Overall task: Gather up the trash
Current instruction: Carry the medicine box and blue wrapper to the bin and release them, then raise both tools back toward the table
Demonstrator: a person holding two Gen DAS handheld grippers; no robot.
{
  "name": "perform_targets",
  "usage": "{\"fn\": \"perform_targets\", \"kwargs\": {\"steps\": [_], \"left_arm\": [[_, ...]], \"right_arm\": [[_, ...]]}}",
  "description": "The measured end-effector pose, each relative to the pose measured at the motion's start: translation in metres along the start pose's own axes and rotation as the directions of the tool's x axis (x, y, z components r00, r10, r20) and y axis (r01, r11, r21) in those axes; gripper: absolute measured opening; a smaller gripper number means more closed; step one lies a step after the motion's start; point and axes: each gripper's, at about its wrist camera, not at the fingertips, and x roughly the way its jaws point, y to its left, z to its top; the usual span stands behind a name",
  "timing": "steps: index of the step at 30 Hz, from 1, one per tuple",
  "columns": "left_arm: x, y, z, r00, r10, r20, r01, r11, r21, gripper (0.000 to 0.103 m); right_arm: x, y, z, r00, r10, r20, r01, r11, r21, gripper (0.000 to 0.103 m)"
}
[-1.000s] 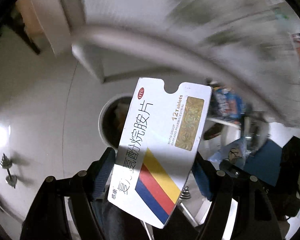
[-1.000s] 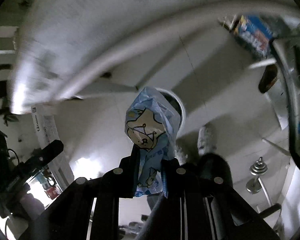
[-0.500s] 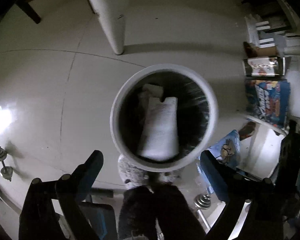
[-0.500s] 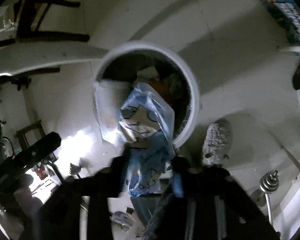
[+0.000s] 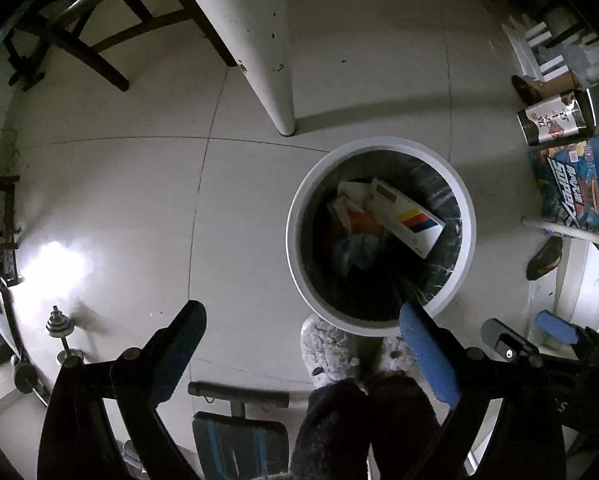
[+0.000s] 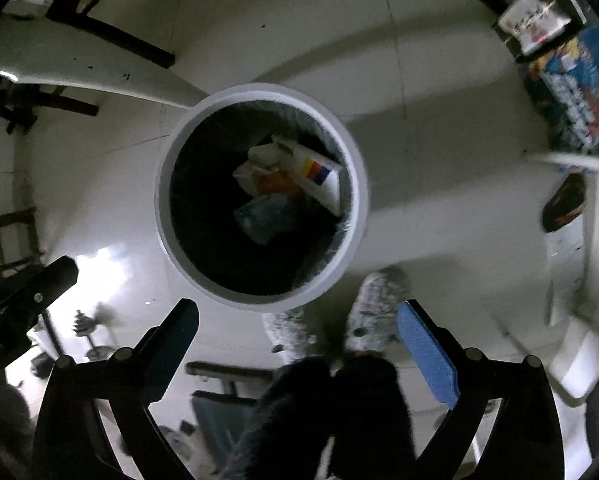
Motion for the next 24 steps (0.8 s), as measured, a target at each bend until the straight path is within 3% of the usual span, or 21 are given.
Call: {"fn": "perform_targets", "kwargs": {"steps": [5,16,24], "left_arm": [[-0.011,-0.006,-0.007,1.000,0.002,-0.005,-0.002,1.000,-0.002,0.099],[-0.074,-0.009,-0.031,1.000,-0.005,0.024,0.004,1.000,0.010,0.099],[-0.155,-0.007,-0.052,0.998,-0.011,0.059,0.010,1.000,0.019,0.099]], "right_arm": [[-0.021,-0.006,-0.006,0.996,-0.089,0.020,0.089,0.996,0.007,0.101],[-0.089,0.000,-0.029,0.992,-0.104,0.069,0.104,0.995,0.005,0.101],[-0.172,0.010,-0.058,0.990,-0.088,0.109,0.089,0.996,-0.007,0.101]]}}
